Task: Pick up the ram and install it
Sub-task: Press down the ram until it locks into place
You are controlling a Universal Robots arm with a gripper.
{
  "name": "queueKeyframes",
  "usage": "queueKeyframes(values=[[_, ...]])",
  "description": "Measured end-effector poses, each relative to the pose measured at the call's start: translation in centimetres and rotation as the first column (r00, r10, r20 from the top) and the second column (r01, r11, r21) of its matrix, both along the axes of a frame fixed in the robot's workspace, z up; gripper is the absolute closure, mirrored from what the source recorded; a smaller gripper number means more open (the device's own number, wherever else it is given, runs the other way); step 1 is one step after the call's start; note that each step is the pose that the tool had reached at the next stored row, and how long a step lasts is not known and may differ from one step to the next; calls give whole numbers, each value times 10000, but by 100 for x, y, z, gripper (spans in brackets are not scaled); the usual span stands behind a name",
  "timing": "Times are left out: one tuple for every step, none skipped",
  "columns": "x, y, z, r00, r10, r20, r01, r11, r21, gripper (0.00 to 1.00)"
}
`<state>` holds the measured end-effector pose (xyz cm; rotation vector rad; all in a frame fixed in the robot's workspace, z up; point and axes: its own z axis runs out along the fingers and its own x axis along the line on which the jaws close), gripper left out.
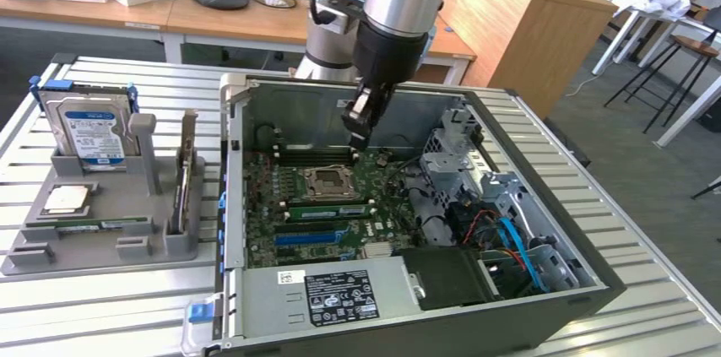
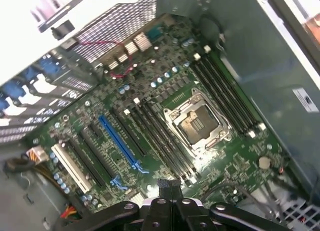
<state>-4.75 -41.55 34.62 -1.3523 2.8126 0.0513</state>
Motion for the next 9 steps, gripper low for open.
queueKeyframes(values=[[0, 0, -1, 9998, -179, 0, 179, 9998, 0, 90], [0, 0, -2, 9994, -359, 0, 359, 9994, 0, 90], [0, 0, -2, 9985, -538, 0, 538, 9985, 0, 90], [0, 0, -3, 9973, -730, 0, 730, 9973, 0, 90], [0, 0, -4, 9959, -909, 0, 909, 9959, 0, 90], [0, 0, -5, 9940, -1094, 1, 1094, 9940, 0, 90], [0, 0, -5, 9919, -1271, 1, 1271, 9919, 0, 90], [0, 0, -6, 9894, -1450, 1, 1450, 9894, 0, 90], [0, 0, -7, 9867, -1628, 0, 1628, 9867, 0, 90]])
